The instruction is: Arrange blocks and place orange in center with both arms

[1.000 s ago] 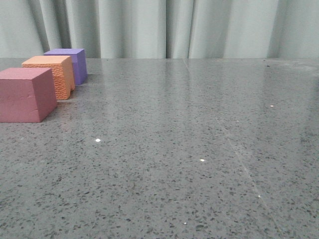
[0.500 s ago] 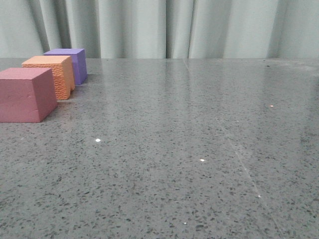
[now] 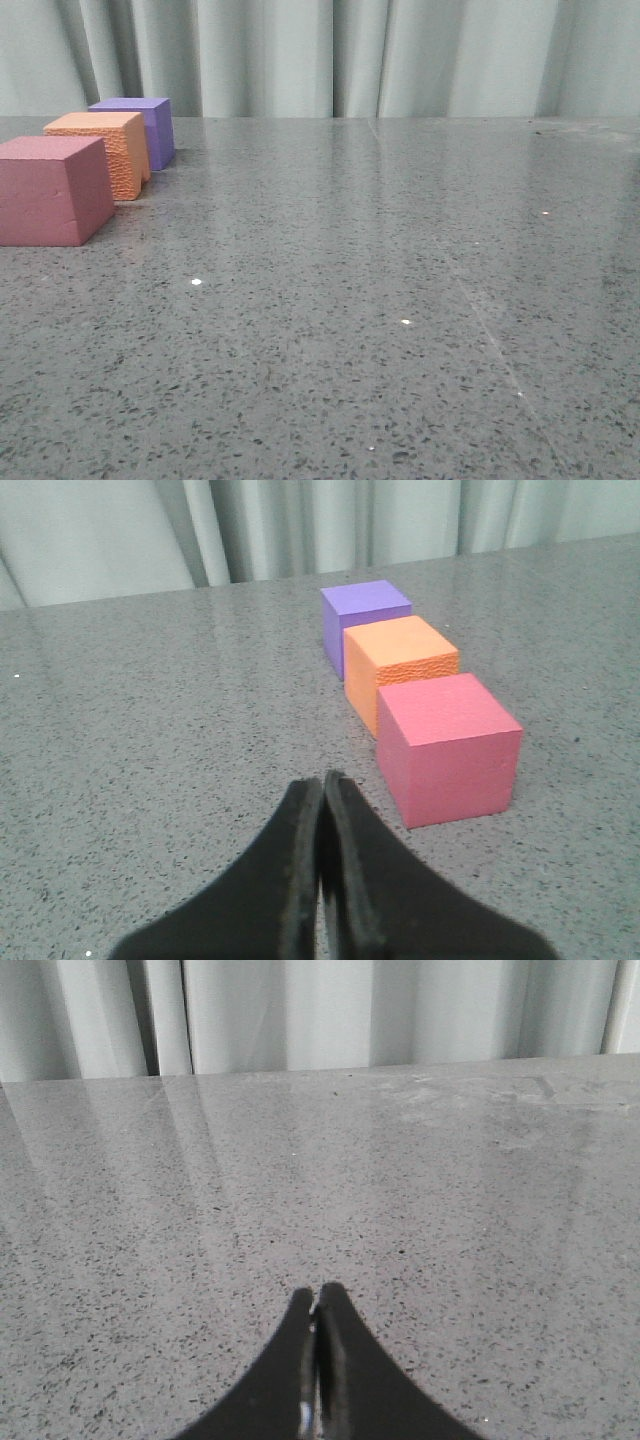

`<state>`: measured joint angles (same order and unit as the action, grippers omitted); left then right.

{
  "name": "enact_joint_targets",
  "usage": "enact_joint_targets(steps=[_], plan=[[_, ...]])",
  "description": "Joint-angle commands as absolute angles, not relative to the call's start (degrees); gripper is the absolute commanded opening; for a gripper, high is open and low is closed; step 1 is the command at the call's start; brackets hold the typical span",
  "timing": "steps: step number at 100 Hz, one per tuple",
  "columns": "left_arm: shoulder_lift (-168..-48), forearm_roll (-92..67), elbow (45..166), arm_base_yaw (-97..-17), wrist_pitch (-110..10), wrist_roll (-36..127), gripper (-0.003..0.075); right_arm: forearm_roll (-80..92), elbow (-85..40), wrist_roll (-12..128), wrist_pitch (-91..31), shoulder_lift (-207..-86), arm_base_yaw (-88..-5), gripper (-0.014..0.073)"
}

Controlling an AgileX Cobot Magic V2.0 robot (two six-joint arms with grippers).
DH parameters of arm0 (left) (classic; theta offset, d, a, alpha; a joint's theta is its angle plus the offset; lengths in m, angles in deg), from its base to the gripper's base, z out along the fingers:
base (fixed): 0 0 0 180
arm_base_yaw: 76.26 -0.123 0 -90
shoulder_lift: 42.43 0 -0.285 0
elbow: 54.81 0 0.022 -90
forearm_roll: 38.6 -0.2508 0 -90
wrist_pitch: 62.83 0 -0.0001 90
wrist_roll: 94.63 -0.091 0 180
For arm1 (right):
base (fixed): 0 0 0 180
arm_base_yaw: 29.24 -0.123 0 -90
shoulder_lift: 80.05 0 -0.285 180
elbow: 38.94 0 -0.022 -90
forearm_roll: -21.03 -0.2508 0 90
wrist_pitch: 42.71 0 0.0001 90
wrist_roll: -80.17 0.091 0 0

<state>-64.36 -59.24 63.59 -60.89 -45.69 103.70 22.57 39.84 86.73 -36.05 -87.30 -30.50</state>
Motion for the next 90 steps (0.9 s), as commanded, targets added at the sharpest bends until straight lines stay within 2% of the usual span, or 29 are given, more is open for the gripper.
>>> enact_joint_targets(steps=[1, 21, 57, 90], plan=[[-63.71, -51.65, 62.42, -65.48, -55.91, 95.62, -0.0019, 22.66, 39.06, 86.34, -40.84, -85.83, -30.31, -0.0067], [-59.98, -47.96, 54.23, -71.85, -65.97, 92.97, -0.0019, 22.66, 39.06, 86.34, -40.84, -85.83, -30.31, -0.0067], [-47.87, -47.96, 45.48, -72.02, -64.50, 93.07, -0.0019, 22.66, 39.06, 86.34, -40.84, -85.83, -30.31, -0.0067], [-48.16, -50.60, 45.10, -70.40, -62.15, 93.31, -0.0019, 22.66, 39.06, 86.34, -40.84, -85.83, -30.31, -0.0067]])
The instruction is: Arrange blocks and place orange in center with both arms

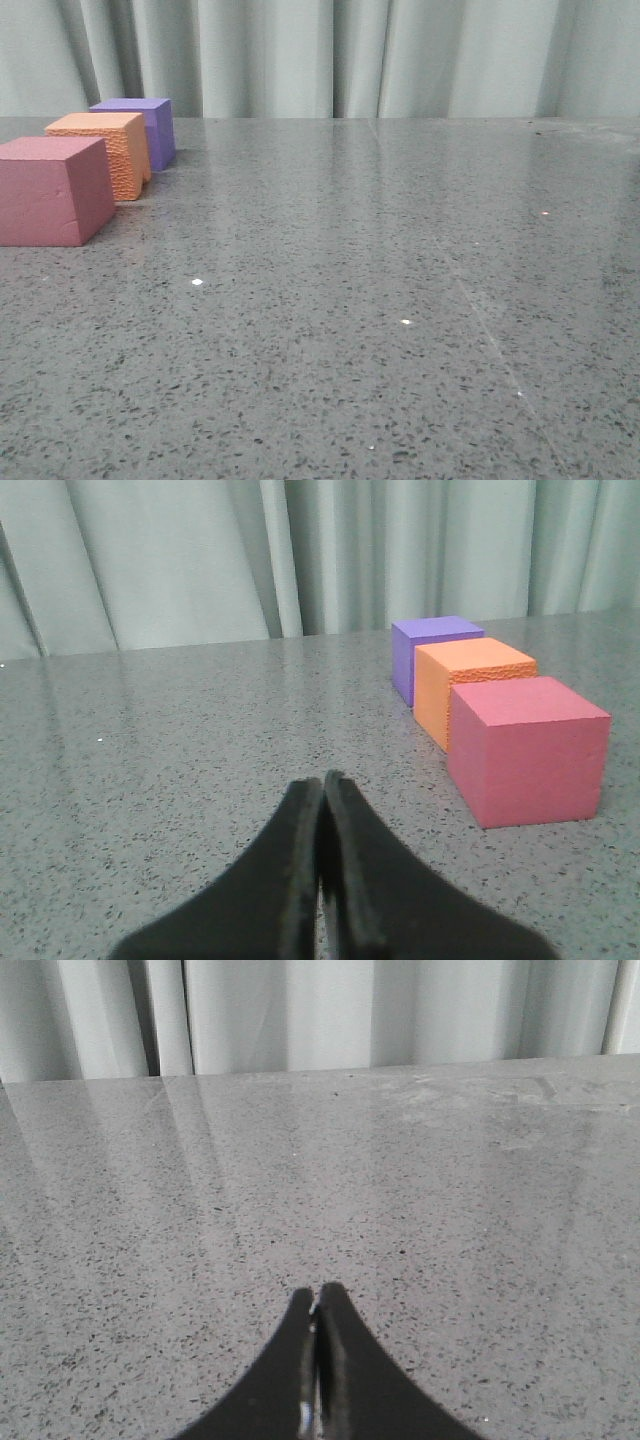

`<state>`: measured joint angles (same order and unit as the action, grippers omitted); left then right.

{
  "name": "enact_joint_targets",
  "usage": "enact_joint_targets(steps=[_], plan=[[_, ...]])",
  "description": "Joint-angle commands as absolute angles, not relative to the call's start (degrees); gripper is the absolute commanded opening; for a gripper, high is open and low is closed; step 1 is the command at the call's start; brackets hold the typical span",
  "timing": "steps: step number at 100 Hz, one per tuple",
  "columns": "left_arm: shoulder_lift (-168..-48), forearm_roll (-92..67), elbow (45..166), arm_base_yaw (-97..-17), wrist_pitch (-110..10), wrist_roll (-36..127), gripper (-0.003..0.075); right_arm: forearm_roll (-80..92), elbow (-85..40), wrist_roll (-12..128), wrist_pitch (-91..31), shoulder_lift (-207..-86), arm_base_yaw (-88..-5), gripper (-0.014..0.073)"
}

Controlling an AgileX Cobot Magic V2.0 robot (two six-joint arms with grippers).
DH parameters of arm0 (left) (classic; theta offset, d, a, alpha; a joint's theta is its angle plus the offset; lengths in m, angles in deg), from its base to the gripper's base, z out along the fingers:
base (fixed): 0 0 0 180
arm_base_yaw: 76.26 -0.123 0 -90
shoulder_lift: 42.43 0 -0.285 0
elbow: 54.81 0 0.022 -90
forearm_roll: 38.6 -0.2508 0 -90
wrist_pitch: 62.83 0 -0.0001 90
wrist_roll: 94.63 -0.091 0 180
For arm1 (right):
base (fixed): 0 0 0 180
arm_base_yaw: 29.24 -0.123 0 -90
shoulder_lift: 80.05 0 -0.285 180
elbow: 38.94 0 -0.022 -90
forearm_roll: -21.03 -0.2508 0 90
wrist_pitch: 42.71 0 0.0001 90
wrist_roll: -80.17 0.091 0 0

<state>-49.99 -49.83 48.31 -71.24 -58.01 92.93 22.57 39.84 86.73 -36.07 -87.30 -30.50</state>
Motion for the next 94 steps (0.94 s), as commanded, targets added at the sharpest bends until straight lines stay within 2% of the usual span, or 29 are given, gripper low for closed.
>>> enact_joint_targets(steps=[1, 94], plan=[[-48.16, -50.60, 45.10, -70.40, -62.15, 93.31, -0.0019, 22.66, 39.06, 86.34, -40.84, -85.83, -30.31, -0.0067], [-48.16, -50.02, 45.10, -70.17, -62.15, 93.31, -0.0019, 22.66, 39.06, 86.34, -40.84, -85.83, -30.31, -0.0067]])
